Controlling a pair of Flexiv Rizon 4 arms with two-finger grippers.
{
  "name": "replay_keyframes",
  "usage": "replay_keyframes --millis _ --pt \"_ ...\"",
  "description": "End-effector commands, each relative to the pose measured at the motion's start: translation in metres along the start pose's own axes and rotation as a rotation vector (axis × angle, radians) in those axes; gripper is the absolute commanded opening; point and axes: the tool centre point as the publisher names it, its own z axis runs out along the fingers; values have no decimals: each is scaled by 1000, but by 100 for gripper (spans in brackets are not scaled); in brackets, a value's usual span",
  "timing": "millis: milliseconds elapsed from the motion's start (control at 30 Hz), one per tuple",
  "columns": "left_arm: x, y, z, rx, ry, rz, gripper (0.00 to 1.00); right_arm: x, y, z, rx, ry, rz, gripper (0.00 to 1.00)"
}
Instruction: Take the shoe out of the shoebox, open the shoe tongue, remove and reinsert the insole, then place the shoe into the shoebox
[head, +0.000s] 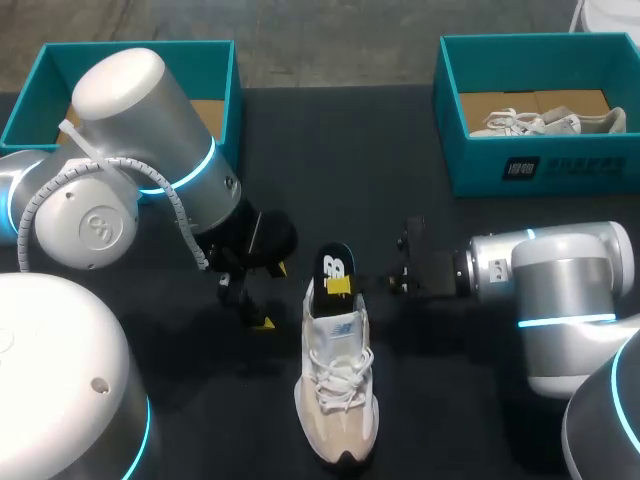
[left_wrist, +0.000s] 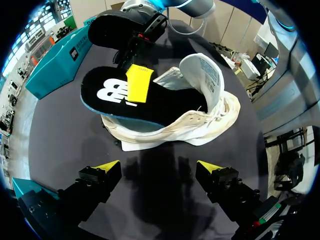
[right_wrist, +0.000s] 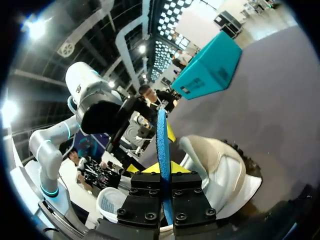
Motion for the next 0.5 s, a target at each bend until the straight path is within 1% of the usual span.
replay_keyframes --millis 33,300,500 --pt "0 0 2 -1 -2 0 100 -4 -11 5 5 2 16 0" --pt "0 0 2 -1 -2 0 100 -4 -33 10 10 3 58 0" --pt "0 0 2 -1 -2 0 100 -1 -34 9 0 -1 42 0"
